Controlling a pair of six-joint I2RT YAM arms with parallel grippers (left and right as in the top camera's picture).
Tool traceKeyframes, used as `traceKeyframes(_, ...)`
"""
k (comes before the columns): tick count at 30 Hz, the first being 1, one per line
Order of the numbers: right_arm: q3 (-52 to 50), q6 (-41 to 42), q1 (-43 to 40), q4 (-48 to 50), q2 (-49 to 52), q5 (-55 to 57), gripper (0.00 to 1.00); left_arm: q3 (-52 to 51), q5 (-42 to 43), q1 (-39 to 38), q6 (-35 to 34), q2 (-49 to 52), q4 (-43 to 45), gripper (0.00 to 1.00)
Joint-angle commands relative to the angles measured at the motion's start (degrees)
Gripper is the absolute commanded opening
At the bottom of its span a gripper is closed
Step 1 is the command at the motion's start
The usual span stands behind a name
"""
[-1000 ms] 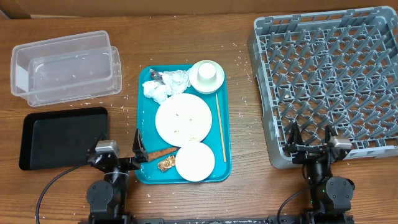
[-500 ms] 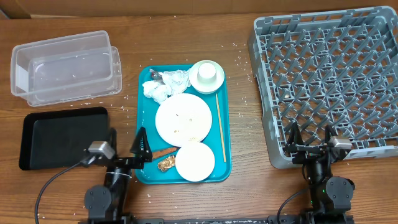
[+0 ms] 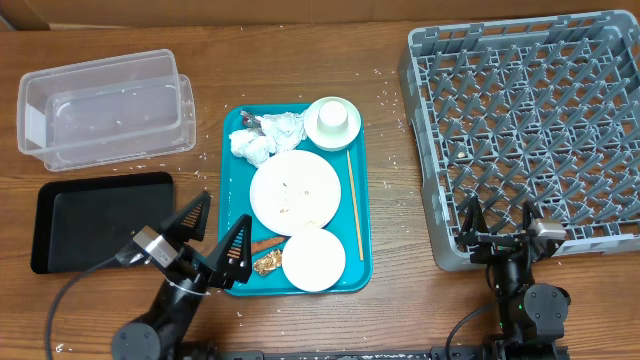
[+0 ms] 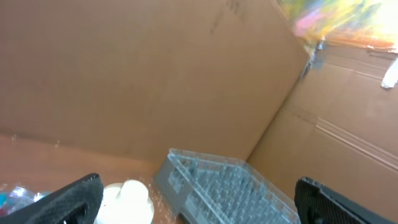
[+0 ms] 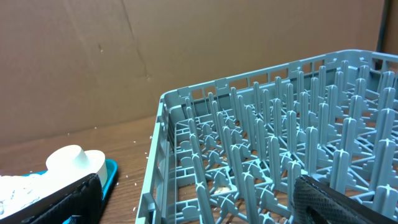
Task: Sort waste into correct bins and load items into the dishwasher
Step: 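Reach the left gripper over the crumpled white napkin on the tray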
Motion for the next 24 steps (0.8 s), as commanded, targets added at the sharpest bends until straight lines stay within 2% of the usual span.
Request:
traceKeyframes(1,-0.59,-0.37,0.17,0.15,-0.55,-0.22,1.0,12.39,7.32,0.33,17.11,10.05,-8.68,1.0)
traceKeyframes(5,-0.59,-0.37,0.17,0.15,-0.55,-0.22,1.0,25.66,7.15,0.33,26.69,23.3,-19.21,1.0)
traceKeyframes(9,-0.59,-0.39,0.17,0.15,-0.55,-0.22,1.0,43.15,3.56,0.31,29.88,39.01,-34.07,1.0)
traceKeyframes(13,-0.59,-0.37,0.17,0.15,-0.55,-0.22,1.0,61.4,4.55,0.22,35.39,53.88,-50.51,1.0)
traceKeyframes(15,-0.59,-0.37,0.17,0.15,-0.55,-0.22,1.0,68.19,5.57,0.24,35.01,60.11,-53.94,1.0)
traceKeyframes(16,-0.59,-0.37,0.17,0.15,-0.55,-0.22,1.0,72.08,10.01,0.24,34.69,64.19,-54.25,1.0)
traceKeyframes(19,-0.59,-0.39,0.17,0.15,-0.55,-0.22,1.0,77.5,13.9,0.07,36.79,69.75,-55.54,1.0)
traceKeyframes(22,-0.59,-0.39,0.17,0.15,-0.55,-0.22,1.0,83.87,1.57,-2.21,35.63,74.38,-63.01,1.0)
traceKeyframes(23,-0.59,-0.37,0.17,0.15,-0.55,-0.22,1.0,87.8,-8.7,-4.22,35.69,76.94,-68.76,1.0)
traceKeyframes(24,-0.59,-0.39,0.17,0.15,-0.55,-0.22,1.0,90.38,-15.5,-6.12,35.98,78.86,-72.89,1.0)
